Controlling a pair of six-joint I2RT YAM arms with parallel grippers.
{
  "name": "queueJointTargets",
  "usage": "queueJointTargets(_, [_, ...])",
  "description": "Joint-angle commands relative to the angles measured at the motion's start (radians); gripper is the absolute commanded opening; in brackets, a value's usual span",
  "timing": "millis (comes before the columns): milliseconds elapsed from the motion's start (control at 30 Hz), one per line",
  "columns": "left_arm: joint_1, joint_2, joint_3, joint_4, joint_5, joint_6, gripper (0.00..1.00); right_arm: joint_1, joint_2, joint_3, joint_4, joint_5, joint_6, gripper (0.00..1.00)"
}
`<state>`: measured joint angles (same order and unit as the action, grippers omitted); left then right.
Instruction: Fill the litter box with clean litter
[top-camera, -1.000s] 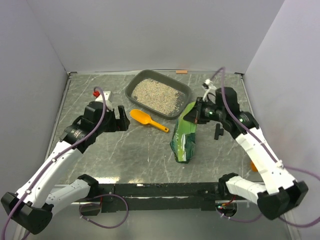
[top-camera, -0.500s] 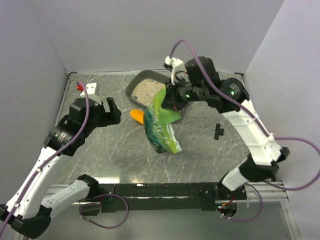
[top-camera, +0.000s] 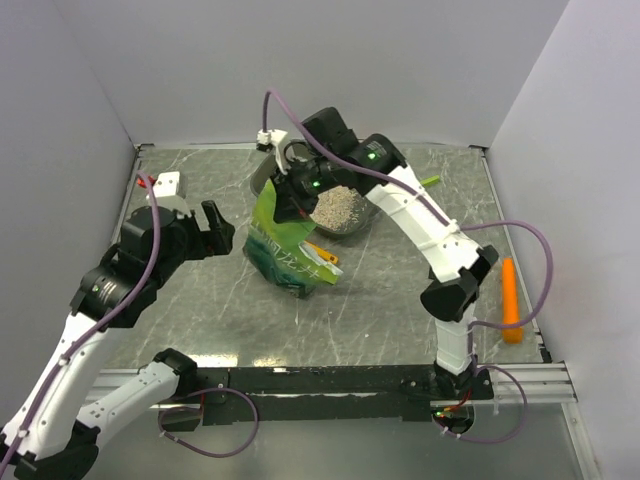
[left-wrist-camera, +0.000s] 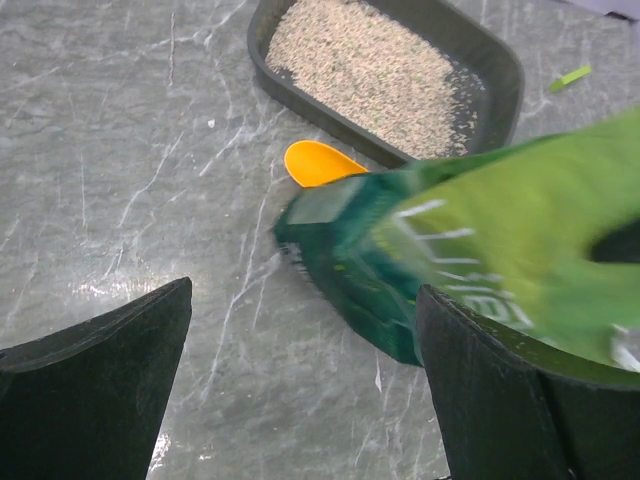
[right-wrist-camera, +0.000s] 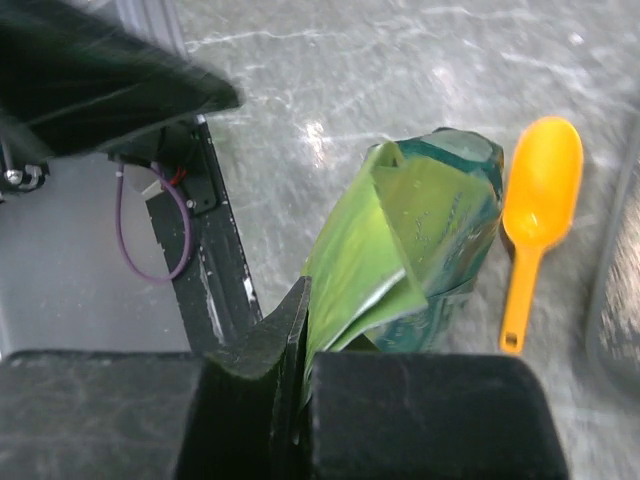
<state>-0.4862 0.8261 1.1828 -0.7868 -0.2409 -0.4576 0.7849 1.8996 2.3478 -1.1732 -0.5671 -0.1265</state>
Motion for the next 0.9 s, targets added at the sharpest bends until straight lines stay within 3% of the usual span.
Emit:
queueJointTargets(0, [-0.003,-0.05,-0.012,0.018,0.023,0.03,0.97,0.023,-0.005,0.094,0.294,-0.203,-0.065,0.0])
queueJointTargets(267, [-0.003,-0.1,-0.051,0.027,0.054,0.033,0.97,0.073,0.087,0.05,0.333,-0.166,-0.1,0.0])
queueJointTargets(333, [-0.003,-0.11,-0.067,0.026,0.058,0.03,0.97,0.092,0.098,0.039,0.323,-0.133,-0.113,0.11])
queueJointTargets(367, [-0.003,-0.113,-0.072,0.026,0.058,0.028,0.97,0.096,0.104,0.027,0.319,-0.119,-0.12,0.23])
queueJointTargets(400, [-0.003,-0.114,-0.077,0.023,0.057,0.027,0.97,0.096,0.102,0.016,0.325,-0.122,-0.116,0.44])
queueJointTargets(500, [-0.003,-0.123,-0.089,0.03,0.06,0.025,0.97,0.099,0.059,-0.053,0.384,-0.126,-0.101,0.56])
queueJointTargets(667, [-0.003,-0.131,-0.084,0.034,0.065,0.033,0.97,0.094,-0.092,-0.181,0.457,-0.045,-0.094,0.64])
queueJointTargets(867, [-0.003,-0.116,-0.042,0.021,0.054,0.046,0.97,0.089,-0.298,-0.396,0.477,0.07,-0.107,0.66])
